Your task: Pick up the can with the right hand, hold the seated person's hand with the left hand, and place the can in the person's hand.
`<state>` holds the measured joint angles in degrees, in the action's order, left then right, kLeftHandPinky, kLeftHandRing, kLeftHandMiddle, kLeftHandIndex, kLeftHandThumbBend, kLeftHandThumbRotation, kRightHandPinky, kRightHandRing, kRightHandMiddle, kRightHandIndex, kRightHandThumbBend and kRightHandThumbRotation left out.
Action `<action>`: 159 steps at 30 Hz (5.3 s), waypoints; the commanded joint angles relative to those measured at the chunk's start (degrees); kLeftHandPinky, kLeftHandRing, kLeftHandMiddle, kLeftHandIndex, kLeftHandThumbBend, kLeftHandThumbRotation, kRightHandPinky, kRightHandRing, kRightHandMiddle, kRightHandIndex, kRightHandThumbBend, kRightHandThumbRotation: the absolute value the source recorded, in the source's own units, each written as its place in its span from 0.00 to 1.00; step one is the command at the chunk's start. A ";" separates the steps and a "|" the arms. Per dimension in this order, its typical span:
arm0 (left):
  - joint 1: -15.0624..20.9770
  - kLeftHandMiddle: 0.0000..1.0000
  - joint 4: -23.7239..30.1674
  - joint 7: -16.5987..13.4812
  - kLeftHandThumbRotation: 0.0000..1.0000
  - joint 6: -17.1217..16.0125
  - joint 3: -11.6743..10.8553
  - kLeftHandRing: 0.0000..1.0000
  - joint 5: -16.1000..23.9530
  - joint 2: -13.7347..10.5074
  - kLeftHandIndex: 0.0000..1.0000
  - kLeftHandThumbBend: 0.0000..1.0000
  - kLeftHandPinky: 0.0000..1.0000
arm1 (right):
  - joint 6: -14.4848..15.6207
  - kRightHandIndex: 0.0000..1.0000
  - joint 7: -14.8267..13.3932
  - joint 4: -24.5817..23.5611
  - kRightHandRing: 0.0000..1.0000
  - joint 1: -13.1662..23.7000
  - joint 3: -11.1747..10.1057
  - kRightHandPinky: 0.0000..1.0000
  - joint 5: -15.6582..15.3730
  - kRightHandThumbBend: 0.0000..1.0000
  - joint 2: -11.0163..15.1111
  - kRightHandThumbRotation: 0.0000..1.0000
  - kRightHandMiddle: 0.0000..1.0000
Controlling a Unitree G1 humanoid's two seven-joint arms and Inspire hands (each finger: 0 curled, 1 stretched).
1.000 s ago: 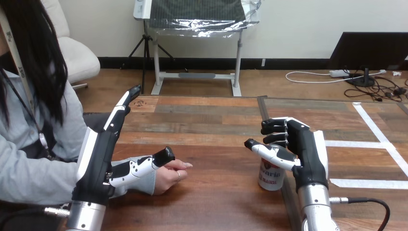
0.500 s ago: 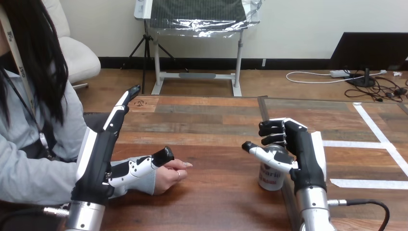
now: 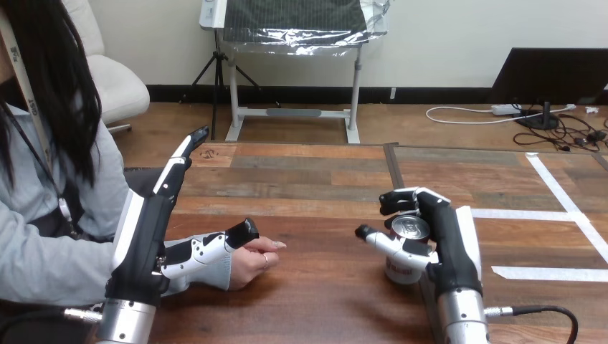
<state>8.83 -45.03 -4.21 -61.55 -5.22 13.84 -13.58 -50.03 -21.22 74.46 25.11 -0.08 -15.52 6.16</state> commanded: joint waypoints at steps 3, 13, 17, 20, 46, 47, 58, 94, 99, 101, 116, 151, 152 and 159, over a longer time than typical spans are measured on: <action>3.20 0.94 0.49 0.07 0.57 -1.08 0.44 0.97 -0.76 -1.38 0.92 1.00 0.94 | 0.17 0.60 0.81 -0.86 0.55 1.97 0.59 0.50 -0.01 0.76 -0.22 0.00 0.59; 3.34 0.94 0.06 0.33 0.57 -1.59 0.41 0.97 -1.13 -1.43 0.92 1.00 0.94 | 0.14 0.74 7.13 -0.79 0.67 1.52 -1.47 0.67 3.94 0.84 -0.99 0.00 0.70; 3.15 0.94 0.45 -0.27 0.57 -1.24 0.29 0.96 -0.30 -1.53 0.92 1.00 0.94 | 0.82 0.77 8.30 -0.81 0.70 1.30 -1.80 0.72 4.69 0.86 -0.98 0.00 0.73; 3.09 0.94 0.49 -0.09 0.58 -1.25 0.33 0.96 -0.52 -1.51 0.92 1.00 0.94 | 1.07 0.80 8.95 -0.87 0.73 1.02 -2.02 0.75 5.26 0.88 -0.90 0.02 0.75; 2.91 0.95 -0.37 2.04 0.56 -2.11 0.72 0.97 -2.60 -1.11 0.93 1.00 0.95 | 3.00 0.88 9.05 -1.04 0.79 -1.36 -2.91 0.81 6.03 0.99 1.72 0.26 0.81; 2.92 0.95 -0.36 1.99 0.56 -2.09 0.72 0.97 -2.49 -1.08 0.93 1.00 0.95 | 2.95 0.88 9.57 -1.06 0.79 -1.49 -3.19 0.81 6.37 0.99 1.80 0.27 0.81; 2.88 0.95 -0.19 1.93 0.57 -1.93 0.80 0.97 -2.16 -0.74 0.93 1.00 0.95 | 2.84 0.87 11.26 -1.22 0.78 -2.42 -3.80 0.80 6.89 1.00 2.89 0.31 0.81; 3.56 0.95 -1.45 2.21 0.56 -3.42 1.22 0.98 -2.58 -0.49 0.93 1.00 0.95 | 2.31 0.83 11.33 -1.67 0.74 -4.46 -4.00 0.72 7.23 1.00 4.39 0.36 0.78; 3.60 0.95 -1.61 2.23 0.56 -3.58 1.26 0.98 -2.70 -0.48 0.93 1.00 0.95 | 2.19 0.83 11.34 -1.74 0.74 -4.63 -3.99 0.71 7.30 1.00 4.40 0.36 0.78; 3.61 0.95 -1.69 2.29 0.56 -3.68 1.30 0.98 -2.77 -0.51 0.93 1.00 0.95 | 2.05 0.82 10.98 -1.80 0.73 -4.71 -3.88 0.70 7.10 1.00 4.40 0.35 0.77; 3.79 0.95 -2.26 2.48 0.55 -4.57 1.40 0.98 -3.27 -0.65 0.93 1.00 0.96 | 1.81 0.75 11.47 -1.96 0.67 -4.84 -4.97 0.63 8.65 0.97 3.70 0.22 0.71; 4.02 0.95 -2.60 5.28 0.54 -5.22 1.62 0.98 -6.51 -0.30 0.93 1.00 0.96 | 4.87 0.57 8.18 -2.91 0.49 -3.99 -4.61 0.47 7.49 0.77 4.36 0.00 0.55; 4.02 0.95 -2.61 5.21 0.54 -5.21 1.62 0.98 -6.43 -0.31 0.93 1.00 0.96 | 4.89 0.57 8.21 -2.95 0.49 -3.96 -4.62 0.47 7.50 0.77 4.39 0.00 0.55; 3.95 0.95 -2.49 5.02 0.54 -4.88 1.66 0.98 -6.21 -0.33 0.93 1.00 0.96 | 5.35 0.56 8.34 -3.17 0.50 -3.72 -4.66 0.49 7.58 0.76 4.61 0.00 0.55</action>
<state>9.07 -47.63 1.04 -65.46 -3.35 8.30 -13.58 -45.59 -12.96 72.66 20.22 -4.44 -8.19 9.38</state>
